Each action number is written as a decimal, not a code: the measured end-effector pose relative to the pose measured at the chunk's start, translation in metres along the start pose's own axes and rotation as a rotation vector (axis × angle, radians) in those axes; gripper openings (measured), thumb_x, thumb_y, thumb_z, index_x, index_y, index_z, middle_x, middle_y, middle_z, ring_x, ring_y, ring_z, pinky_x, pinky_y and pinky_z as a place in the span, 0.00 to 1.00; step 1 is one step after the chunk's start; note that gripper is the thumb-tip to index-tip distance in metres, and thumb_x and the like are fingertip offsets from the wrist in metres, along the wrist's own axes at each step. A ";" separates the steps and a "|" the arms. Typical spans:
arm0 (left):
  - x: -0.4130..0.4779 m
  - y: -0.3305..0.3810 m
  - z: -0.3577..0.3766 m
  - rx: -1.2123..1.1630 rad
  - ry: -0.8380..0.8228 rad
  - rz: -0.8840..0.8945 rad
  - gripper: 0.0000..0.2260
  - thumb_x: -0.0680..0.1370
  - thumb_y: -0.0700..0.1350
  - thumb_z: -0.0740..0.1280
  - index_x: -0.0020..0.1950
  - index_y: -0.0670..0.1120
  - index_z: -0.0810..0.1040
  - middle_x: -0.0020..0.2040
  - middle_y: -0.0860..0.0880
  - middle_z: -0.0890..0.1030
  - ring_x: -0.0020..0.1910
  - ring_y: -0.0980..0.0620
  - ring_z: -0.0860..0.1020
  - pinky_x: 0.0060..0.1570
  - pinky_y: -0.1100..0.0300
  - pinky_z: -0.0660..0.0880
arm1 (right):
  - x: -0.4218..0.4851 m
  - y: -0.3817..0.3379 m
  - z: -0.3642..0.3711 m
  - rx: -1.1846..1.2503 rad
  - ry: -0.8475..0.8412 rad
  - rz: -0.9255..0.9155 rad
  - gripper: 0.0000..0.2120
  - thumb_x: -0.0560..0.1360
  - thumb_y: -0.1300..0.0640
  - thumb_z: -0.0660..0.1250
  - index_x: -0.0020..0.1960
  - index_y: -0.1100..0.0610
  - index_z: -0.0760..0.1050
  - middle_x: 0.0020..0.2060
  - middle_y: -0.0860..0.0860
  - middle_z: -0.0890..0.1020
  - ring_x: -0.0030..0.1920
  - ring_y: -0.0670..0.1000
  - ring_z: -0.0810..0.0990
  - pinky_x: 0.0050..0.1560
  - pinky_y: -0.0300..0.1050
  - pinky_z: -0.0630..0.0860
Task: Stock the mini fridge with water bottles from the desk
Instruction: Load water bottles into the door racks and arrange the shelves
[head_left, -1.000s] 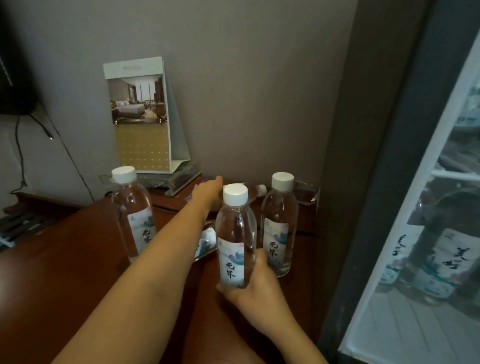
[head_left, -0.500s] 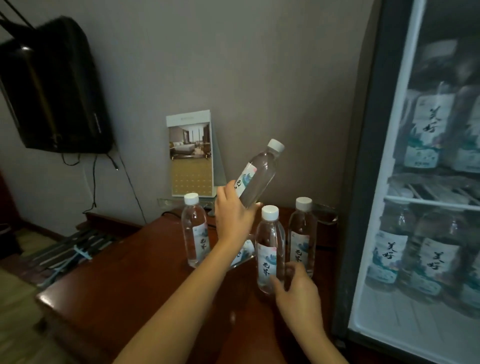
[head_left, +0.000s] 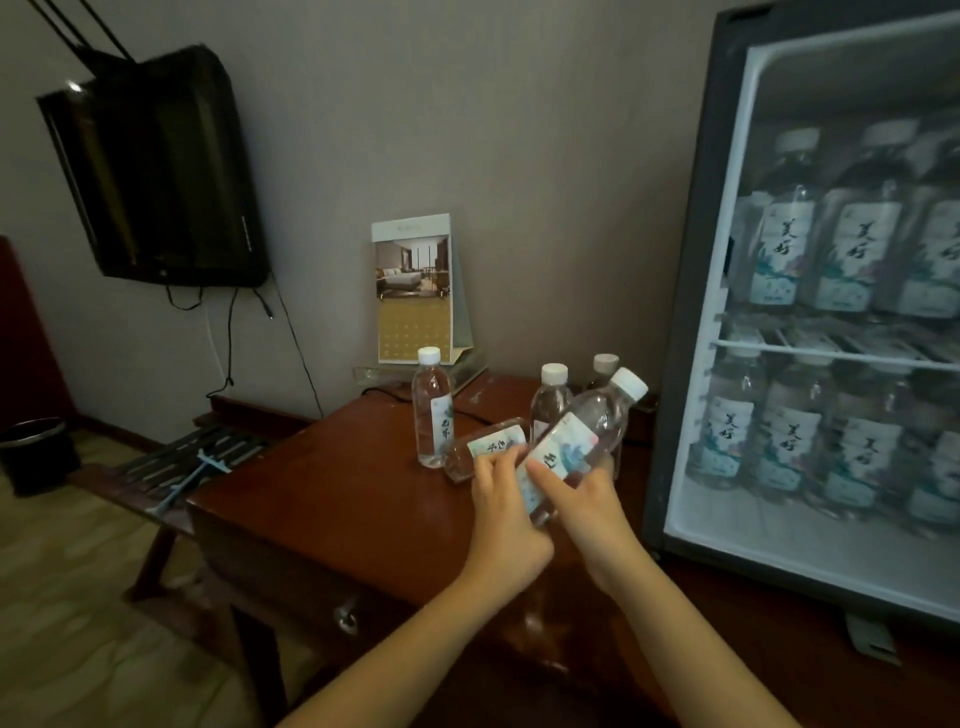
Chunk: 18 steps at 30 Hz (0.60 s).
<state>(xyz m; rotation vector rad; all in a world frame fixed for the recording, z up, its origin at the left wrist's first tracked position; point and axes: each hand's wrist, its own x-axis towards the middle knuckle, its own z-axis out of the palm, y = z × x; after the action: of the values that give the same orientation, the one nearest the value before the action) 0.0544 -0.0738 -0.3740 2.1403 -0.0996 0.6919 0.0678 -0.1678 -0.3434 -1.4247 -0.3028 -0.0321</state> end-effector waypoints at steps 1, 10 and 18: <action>-0.008 -0.003 0.000 -0.025 -0.077 -0.019 0.32 0.69 0.38 0.72 0.69 0.46 0.62 0.63 0.50 0.63 0.64 0.50 0.67 0.64 0.58 0.68 | -0.009 0.006 -0.004 -0.021 0.007 0.018 0.25 0.74 0.62 0.68 0.64 0.51 0.59 0.54 0.48 0.78 0.51 0.43 0.79 0.48 0.38 0.78; -0.032 0.007 -0.009 -0.221 -0.414 -0.143 0.36 0.61 0.45 0.80 0.64 0.54 0.66 0.56 0.55 0.79 0.54 0.58 0.79 0.54 0.55 0.78 | -0.048 0.005 -0.035 -0.235 -0.042 -0.010 0.28 0.71 0.61 0.72 0.63 0.49 0.59 0.50 0.42 0.76 0.48 0.39 0.77 0.38 0.31 0.76; -0.045 0.046 0.006 -0.297 -0.425 -0.109 0.34 0.57 0.49 0.79 0.61 0.55 0.71 0.54 0.56 0.81 0.53 0.58 0.80 0.54 0.51 0.78 | -0.072 -0.021 -0.074 -0.221 -0.018 -0.039 0.22 0.72 0.59 0.71 0.63 0.52 0.68 0.52 0.49 0.81 0.51 0.44 0.81 0.48 0.41 0.81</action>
<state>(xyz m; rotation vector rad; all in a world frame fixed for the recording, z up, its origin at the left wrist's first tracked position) 0.0050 -0.1146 -0.3667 1.9548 -0.2921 0.1380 0.0082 -0.2551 -0.3473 -1.6386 -0.3496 -0.0866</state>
